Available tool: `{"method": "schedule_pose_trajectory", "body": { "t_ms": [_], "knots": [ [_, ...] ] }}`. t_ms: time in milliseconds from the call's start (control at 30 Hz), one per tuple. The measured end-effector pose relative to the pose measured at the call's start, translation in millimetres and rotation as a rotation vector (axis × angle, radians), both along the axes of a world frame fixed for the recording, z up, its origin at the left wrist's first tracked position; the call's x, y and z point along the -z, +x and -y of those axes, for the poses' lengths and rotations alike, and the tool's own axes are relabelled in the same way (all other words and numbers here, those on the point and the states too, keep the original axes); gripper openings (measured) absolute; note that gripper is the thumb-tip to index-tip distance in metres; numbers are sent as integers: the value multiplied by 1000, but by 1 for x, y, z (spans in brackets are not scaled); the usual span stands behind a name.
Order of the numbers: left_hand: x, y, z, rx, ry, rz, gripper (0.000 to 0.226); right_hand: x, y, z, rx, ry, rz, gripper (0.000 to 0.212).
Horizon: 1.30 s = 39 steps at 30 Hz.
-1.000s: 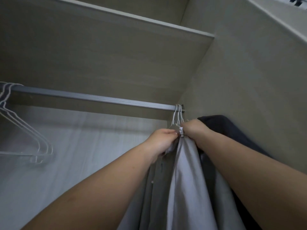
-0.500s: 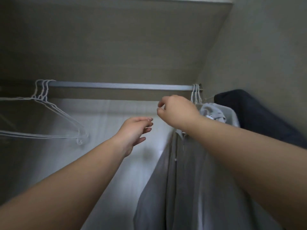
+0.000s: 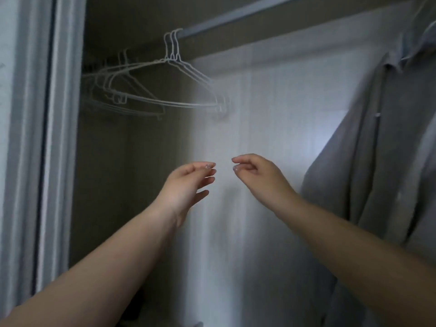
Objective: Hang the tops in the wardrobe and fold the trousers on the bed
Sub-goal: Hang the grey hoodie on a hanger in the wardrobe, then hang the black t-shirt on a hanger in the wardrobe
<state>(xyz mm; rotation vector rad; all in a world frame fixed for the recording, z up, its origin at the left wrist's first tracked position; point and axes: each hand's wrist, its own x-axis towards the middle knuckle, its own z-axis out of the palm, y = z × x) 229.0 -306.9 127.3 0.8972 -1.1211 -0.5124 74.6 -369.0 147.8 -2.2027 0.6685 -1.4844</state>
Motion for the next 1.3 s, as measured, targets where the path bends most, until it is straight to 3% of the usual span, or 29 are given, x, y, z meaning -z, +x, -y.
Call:
{"method": "schedule_pose_trajectory", "body": {
  "t_ms": [500,667,1000,1300],
  "knots": [
    [207,56,-184,-463,271,-198,8,206,110,-105,-774,344,-195,27],
    [263,60,-275,-727,363,-317,12,258,144,-174,-977,432,-331,24],
    [332,8,-476,-1158,461,-434,14,320,165,-318,-1258,483,-582,22],
    [379,-80,-645,-1387,388,-737,15,355,141,-498,-1532,427,-782,23]
  ]
}}
